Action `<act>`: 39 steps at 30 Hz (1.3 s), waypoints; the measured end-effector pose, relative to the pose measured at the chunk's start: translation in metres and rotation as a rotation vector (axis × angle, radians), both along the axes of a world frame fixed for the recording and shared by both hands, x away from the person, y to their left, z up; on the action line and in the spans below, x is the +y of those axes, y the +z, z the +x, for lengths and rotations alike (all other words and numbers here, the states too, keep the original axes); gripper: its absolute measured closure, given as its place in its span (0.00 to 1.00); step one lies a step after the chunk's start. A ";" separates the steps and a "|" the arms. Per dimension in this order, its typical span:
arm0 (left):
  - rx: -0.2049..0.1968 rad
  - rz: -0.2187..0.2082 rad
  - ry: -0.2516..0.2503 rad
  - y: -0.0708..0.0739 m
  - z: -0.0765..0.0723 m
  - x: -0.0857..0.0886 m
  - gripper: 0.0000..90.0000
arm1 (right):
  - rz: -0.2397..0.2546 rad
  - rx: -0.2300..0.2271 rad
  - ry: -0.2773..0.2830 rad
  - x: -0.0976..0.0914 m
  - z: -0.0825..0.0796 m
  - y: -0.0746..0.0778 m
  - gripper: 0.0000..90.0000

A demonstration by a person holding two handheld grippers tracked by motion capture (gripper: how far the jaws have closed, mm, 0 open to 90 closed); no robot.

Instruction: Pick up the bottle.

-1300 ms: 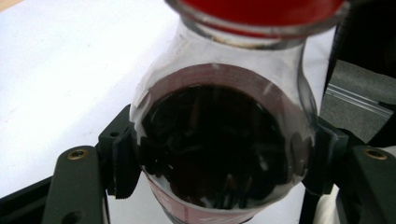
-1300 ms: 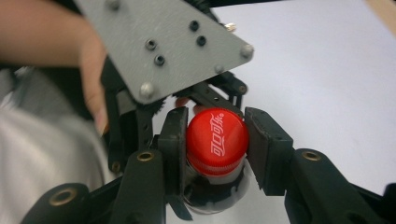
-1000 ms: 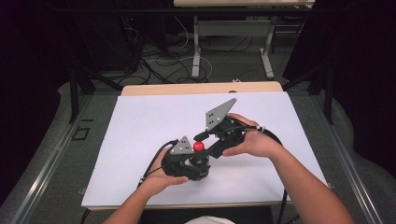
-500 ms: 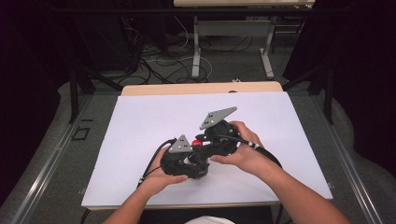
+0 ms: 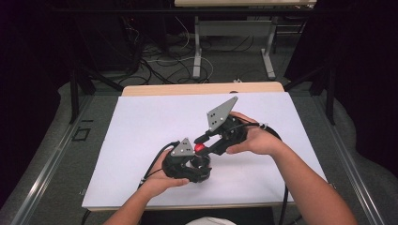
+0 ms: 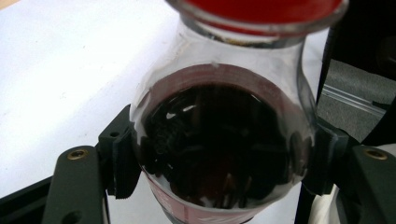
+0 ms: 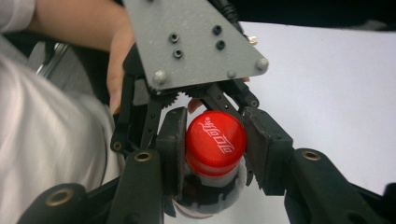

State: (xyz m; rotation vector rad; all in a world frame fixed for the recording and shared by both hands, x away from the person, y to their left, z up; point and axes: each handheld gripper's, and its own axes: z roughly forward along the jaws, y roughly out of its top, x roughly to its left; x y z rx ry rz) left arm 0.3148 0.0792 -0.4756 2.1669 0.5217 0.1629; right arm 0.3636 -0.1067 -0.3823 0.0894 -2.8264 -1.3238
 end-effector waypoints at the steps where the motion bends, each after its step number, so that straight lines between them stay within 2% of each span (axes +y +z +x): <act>1: 0.006 -0.008 0.007 0.001 0.000 0.001 0.33 | 0.006 0.019 -0.030 0.000 -0.001 0.000 0.59; 3: 0.003 -0.020 0.026 0.001 0.000 0.001 0.33 | 0.001 0.023 -0.086 0.001 -0.005 0.000 0.54; 4: 0.003 -0.020 0.026 0.001 0.000 0.001 0.33 | 0.001 0.023 -0.086 0.001 -0.005 0.000 0.54; 5: -0.004 -0.017 0.021 0.002 0.002 0.002 0.33 | -0.002 0.048 -0.182 0.004 -0.011 -0.001 0.50; 6: 0.004 -0.018 0.027 0.002 0.002 0.002 0.33 | -0.007 0.050 -0.225 0.005 -0.014 -0.001 0.49; 8: 0.001 -0.010 0.023 0.002 0.002 0.003 0.33 | 0.017 0.045 -0.283 0.007 -0.020 -0.003 0.49; 9: 0.006 -0.021 0.034 0.002 0.002 0.002 0.33 | 0.017 0.045 -0.283 0.007 -0.020 -0.003 0.49; 10: 0.003 -0.020 0.036 0.002 0.002 0.002 0.33 | 0.014 0.016 -0.360 0.009 -0.025 -0.003 0.50; 11: -0.007 -0.028 0.047 0.001 0.002 0.001 0.33 | 0.017 0.007 -0.376 0.010 -0.027 -0.004 0.50; 13: -0.007 -0.026 0.047 0.000 0.002 0.001 0.33 | 0.020 0.020 -0.397 0.011 -0.028 -0.004 0.50; 14: -0.007 -0.026 0.047 0.000 0.002 0.001 0.33 | 0.034 0.007 -0.427 0.012 -0.029 -0.005 0.50; 15: -0.007 -0.027 0.046 0.000 0.002 0.001 0.33 | 0.029 0.019 -0.435 0.013 -0.030 -0.005 0.52; 16: -0.007 -0.027 0.048 0.000 0.002 0.001 0.33 | 0.032 0.012 -0.475 0.013 -0.030 -0.006 0.53; 17: -0.006 -0.028 0.048 0.000 0.002 0.001 0.33 | 0.045 0.024 -0.490 0.013 -0.030 -0.007 0.53; 18: -0.008 -0.029 0.049 0.000 0.002 0.002 0.33 | 0.045 0.024 -0.490 0.013 -0.030 -0.007 0.53; 20: 0.001 -0.021 0.046 0.002 0.003 0.003 0.33 | 0.047 0.031 -0.524 0.012 -0.033 -0.007 0.55; 23: -0.011 -0.030 0.056 0.001 0.003 0.003 0.33 | 0.053 0.032 -0.531 0.012 -0.035 -0.006 0.59; 24: 0.000 -0.023 0.047 0.002 0.003 0.004 0.33 | 0.054 0.034 -0.522 0.012 -0.035 -0.006 0.61; 26: -0.003 -0.015 0.040 0.003 0.003 0.005 0.33 | 0.052 0.053 -0.494 0.010 -0.034 -0.005 0.66; 28: -0.003 -0.025 0.054 0.001 0.002 0.004 0.33 | 0.048 0.051 -0.476 0.010 -0.034 -0.005 0.67; 29: 0.007 -0.014 0.042 0.002 0.002 0.005 0.33 | 0.036 0.061 -0.433 0.007 -0.031 -0.004 0.67; 31: -0.004 -0.013 0.034 0.002 0.001 0.004 0.33 | 0.031 0.030 -0.347 0.006 -0.026 -0.004 0.67; 32: -0.010 -0.021 0.038 0.001 0.001 0.003 0.33 | 0.020 0.045 -0.297 0.005 -0.021 -0.004 0.68; 33: -0.011 -0.019 0.033 0.000 0.001 0.002 0.33 | 0.017 0.038 -0.244 0.004 -0.017 -0.004 0.68; 35: 0.004 -0.009 0.021 0.001 0.000 0.002 0.33 | 0.005 0.062 -0.168 0.003 -0.009 -0.004 0.68; 37: 0.004 -0.002 0.011 0.000 0.000 0.001 0.33 | -0.010 0.049 -0.084 0.002 -0.003 -0.004 0.68; 38: 0.007 -0.002 0.008 0.000 0.000 0.001 0.33 | -0.017 0.051 -0.055 0.002 -0.001 -0.003 0.68; 39: 0.004 -0.003 0.005 0.000 0.000 0.000 0.33 | -0.017 0.051 -0.055 0.002 -0.001 -0.003 0.68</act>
